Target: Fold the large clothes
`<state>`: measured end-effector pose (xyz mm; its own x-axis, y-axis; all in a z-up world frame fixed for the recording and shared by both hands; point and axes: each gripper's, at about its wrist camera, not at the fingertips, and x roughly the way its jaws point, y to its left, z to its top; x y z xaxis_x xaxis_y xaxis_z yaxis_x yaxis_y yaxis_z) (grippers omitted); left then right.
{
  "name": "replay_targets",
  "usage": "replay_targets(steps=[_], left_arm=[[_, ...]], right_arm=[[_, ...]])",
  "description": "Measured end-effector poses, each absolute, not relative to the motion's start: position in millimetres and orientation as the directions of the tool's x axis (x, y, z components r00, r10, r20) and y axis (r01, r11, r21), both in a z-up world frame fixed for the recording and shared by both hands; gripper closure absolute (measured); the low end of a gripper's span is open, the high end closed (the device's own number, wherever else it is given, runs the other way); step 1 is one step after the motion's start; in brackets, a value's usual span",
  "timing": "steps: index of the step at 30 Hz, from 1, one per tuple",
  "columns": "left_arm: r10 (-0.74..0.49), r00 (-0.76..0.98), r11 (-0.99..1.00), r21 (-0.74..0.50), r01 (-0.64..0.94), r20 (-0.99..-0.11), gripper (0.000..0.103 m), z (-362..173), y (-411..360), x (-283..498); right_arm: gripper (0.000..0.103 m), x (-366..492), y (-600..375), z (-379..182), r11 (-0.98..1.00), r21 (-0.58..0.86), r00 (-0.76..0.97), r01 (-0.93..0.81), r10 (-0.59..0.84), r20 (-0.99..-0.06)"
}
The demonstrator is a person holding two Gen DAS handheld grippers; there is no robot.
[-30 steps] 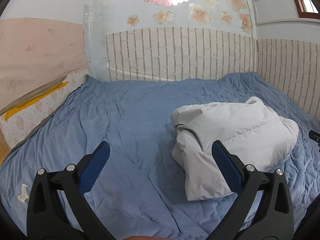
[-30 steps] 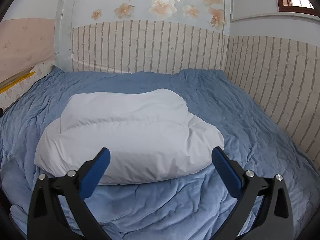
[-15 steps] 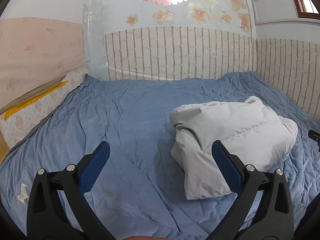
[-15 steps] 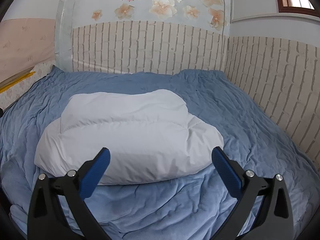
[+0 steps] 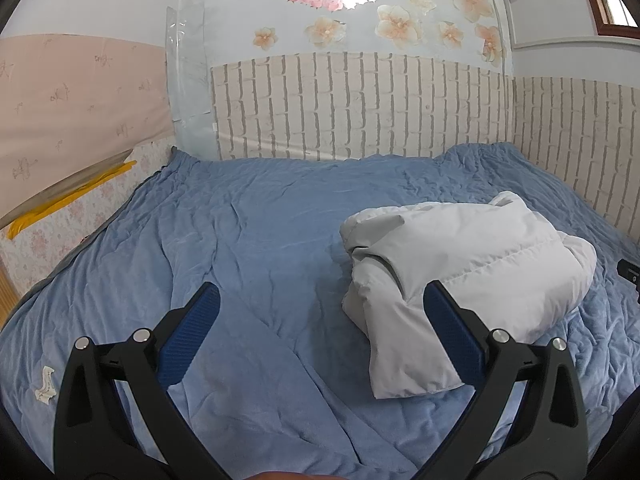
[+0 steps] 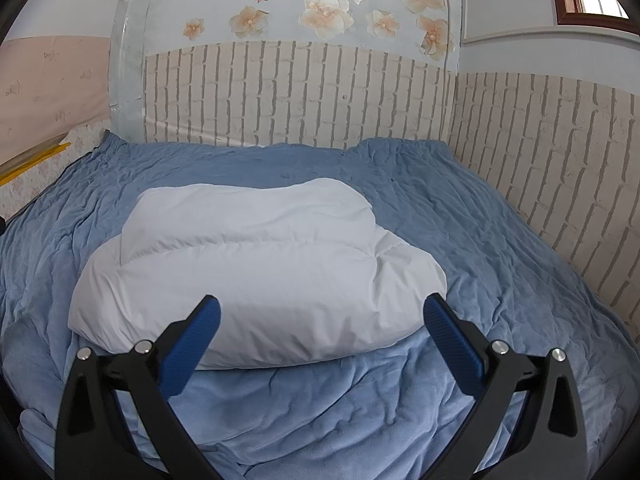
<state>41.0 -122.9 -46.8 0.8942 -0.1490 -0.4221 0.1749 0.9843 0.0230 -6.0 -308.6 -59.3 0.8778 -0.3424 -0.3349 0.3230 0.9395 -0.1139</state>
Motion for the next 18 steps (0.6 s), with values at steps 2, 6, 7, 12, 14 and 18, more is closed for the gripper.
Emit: replay_targets(steps=[2, 6, 7, 12, 14, 18], left_arm=[[-0.149, 0.894, 0.984, 0.022, 0.175, -0.423, 0.003, -47.1, -122.8, 40.8], [-0.145, 0.894, 0.985, 0.023, 0.171, -0.424, 0.003, -46.8, -123.1, 39.8], [-0.144, 0.894, 0.985, 0.023, 0.17, -0.424, 0.003, -46.6, -123.4, 39.1], [-0.139, 0.893, 0.986, 0.023, 0.164, -0.429, 0.003, -46.6, -123.7, 38.2], [-0.133, 0.892, 0.987, 0.026, 0.16, -0.432, 0.003, -46.9, -124.3, 37.8], [-0.132, 0.891, 0.987, 0.024, 0.158, -0.434, 0.003, -46.4, -125.4, 35.5]], right_arm=[[0.002, -5.6, -309.0, -59.0, 0.94, -0.114, 0.878, 0.323, -0.342, -0.335], [0.002, -5.7, -308.6, -59.0, 0.939, -0.114, 0.878, 0.323, -0.343, -0.335], [0.002, -5.7, -308.7, -59.1, 0.94, -0.114, 0.878, 0.323, -0.342, -0.335], [0.002, -5.7, -308.9, -58.9, 0.94, -0.114, 0.878, 0.323, -0.342, -0.335], [0.002, -5.7, -309.0, -58.9, 0.939, -0.113, 0.878, 0.323, -0.342, -0.336], [0.002, -5.7, -309.0, -59.3, 0.94, -0.115, 0.878, 0.322, -0.342, -0.336]])
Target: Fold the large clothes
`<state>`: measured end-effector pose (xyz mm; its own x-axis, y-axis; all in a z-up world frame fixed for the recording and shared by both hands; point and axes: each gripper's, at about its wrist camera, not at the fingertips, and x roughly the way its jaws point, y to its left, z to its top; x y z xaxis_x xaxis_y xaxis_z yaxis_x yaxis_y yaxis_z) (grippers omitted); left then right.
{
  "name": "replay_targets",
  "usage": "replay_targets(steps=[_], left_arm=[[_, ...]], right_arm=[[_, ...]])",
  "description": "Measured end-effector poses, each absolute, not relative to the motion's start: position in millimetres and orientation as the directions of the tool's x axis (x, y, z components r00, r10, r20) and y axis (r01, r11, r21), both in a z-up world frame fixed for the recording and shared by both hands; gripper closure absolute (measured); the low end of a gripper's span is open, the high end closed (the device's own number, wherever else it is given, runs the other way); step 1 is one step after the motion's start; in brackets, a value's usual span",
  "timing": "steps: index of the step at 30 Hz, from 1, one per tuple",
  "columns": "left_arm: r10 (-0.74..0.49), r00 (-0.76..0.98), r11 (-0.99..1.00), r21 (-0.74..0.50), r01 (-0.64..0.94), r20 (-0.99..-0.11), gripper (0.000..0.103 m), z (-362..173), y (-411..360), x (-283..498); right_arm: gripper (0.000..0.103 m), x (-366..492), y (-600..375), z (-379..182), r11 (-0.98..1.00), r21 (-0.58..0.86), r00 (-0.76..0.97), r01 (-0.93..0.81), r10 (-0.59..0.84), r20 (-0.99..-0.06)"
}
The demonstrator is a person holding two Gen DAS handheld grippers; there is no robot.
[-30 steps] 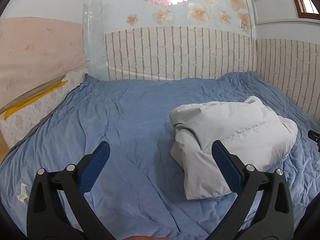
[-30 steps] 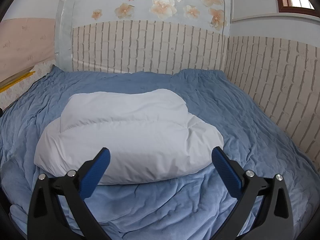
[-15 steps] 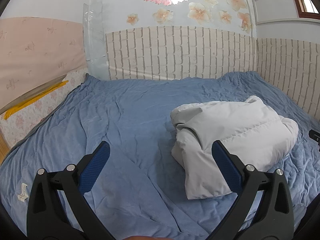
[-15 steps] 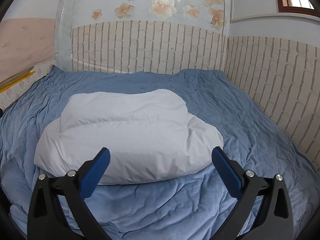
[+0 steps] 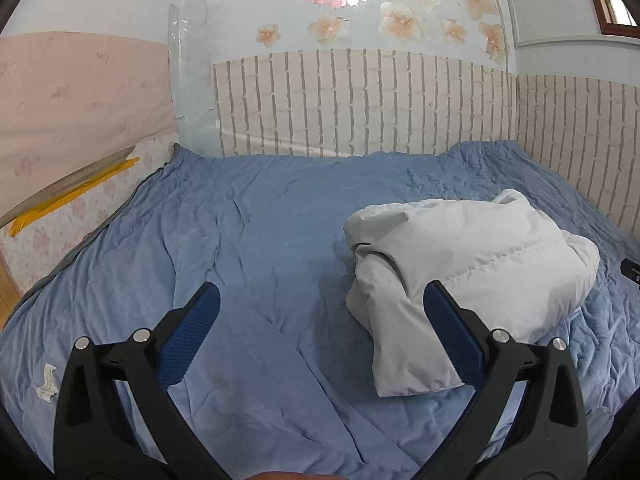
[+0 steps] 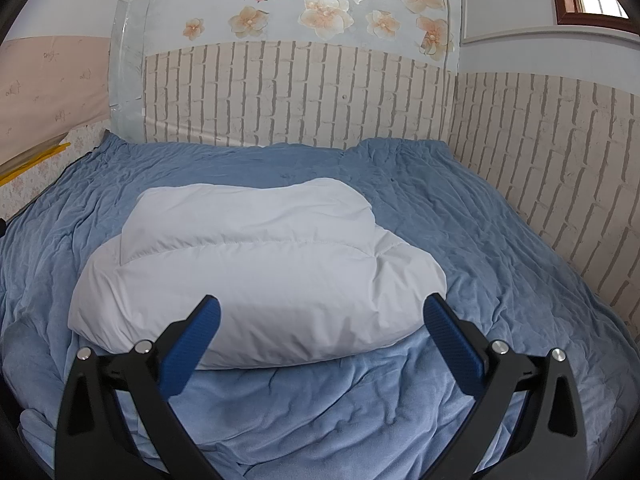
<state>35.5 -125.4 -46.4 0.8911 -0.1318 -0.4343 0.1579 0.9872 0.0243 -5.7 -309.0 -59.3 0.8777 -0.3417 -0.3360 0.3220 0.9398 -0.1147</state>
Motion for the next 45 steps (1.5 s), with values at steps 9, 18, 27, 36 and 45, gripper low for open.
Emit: replay_targets(steps=[9, 18, 27, 36, 45], left_arm=[[-0.133, 0.89, 0.987, 0.023, 0.158, -0.436, 0.003, -45.9, -125.7, 35.6], [-0.124, 0.891, 0.989, 0.021, 0.148, -0.436, 0.003, -46.2, -125.6, 33.5], [-0.125, 0.889, 0.989, 0.016, 0.147, -0.44, 0.003, -46.8, -123.9, 32.9], [-0.121, 0.889, 0.989, 0.02, 0.145, -0.441, 0.003, -46.7, -124.7, 31.9], [-0.116, 0.889, 0.99, 0.019, 0.139, -0.442, 0.003, -46.1, -125.5, 32.3]], right_arm=[[0.002, -6.0, -308.6, -59.0, 0.939, -0.114, 0.878, 0.323, -0.343, -0.336], [0.002, -5.8, -309.0, -58.8, 0.94, -0.115, 0.878, 0.322, -0.342, -0.335], [0.002, -5.7, -309.6, -58.6, 0.94, -0.115, 0.877, 0.322, -0.342, -0.337], [0.002, -6.1, -308.8, -58.7, 0.939, -0.113, 0.877, 0.323, -0.343, -0.336], [0.002, -5.8, -309.8, -58.3, 0.939, -0.113, 0.876, 0.324, -0.343, -0.338]])
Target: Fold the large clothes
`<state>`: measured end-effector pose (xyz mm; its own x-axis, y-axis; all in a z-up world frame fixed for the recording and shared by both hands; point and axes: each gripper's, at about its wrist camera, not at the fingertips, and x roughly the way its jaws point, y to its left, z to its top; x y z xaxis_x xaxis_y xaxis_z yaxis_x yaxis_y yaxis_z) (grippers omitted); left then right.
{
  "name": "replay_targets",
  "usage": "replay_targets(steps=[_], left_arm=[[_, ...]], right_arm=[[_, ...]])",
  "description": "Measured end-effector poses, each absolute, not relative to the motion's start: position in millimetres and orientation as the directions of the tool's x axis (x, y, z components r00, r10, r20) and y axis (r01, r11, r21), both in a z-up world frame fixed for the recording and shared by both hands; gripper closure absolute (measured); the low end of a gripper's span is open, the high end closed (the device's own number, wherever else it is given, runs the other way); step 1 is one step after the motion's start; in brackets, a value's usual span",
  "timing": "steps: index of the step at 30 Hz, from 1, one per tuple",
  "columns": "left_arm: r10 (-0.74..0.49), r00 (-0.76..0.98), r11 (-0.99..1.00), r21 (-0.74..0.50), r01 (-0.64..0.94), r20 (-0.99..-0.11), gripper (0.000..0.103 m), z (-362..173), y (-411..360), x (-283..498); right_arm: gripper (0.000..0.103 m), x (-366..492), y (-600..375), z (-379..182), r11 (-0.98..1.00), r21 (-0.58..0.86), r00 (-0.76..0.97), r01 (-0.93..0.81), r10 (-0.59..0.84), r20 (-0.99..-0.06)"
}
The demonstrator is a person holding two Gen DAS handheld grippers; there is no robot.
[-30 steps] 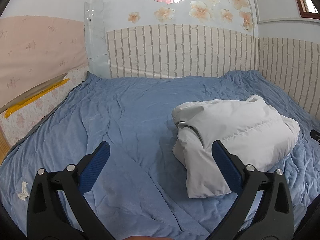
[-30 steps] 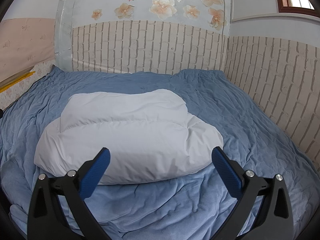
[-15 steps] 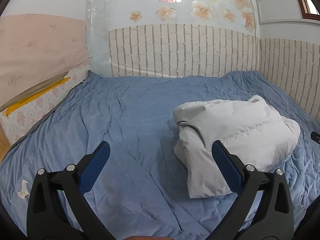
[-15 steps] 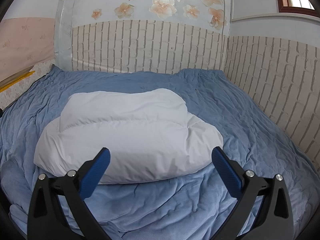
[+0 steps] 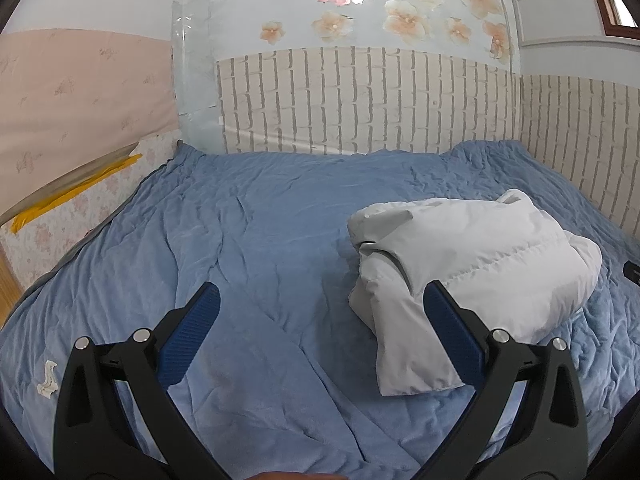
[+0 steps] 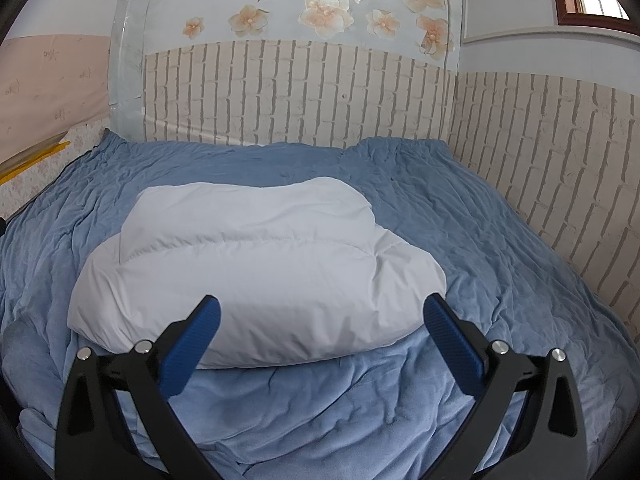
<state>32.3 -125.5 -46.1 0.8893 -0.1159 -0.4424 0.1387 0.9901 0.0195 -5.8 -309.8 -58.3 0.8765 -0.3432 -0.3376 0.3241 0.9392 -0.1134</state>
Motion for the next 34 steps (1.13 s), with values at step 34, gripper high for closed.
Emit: replay_targets(steps=[34], left_arm=[[-0.16, 0.874, 0.985, -0.021, 0.17, -0.459, 0.003, -47.7, -123.9, 32.4]], right_arm=[[0.002, -6.2, -312.9, -58.4, 0.94, -0.113, 0.877, 0.323, -0.342, -0.337]])
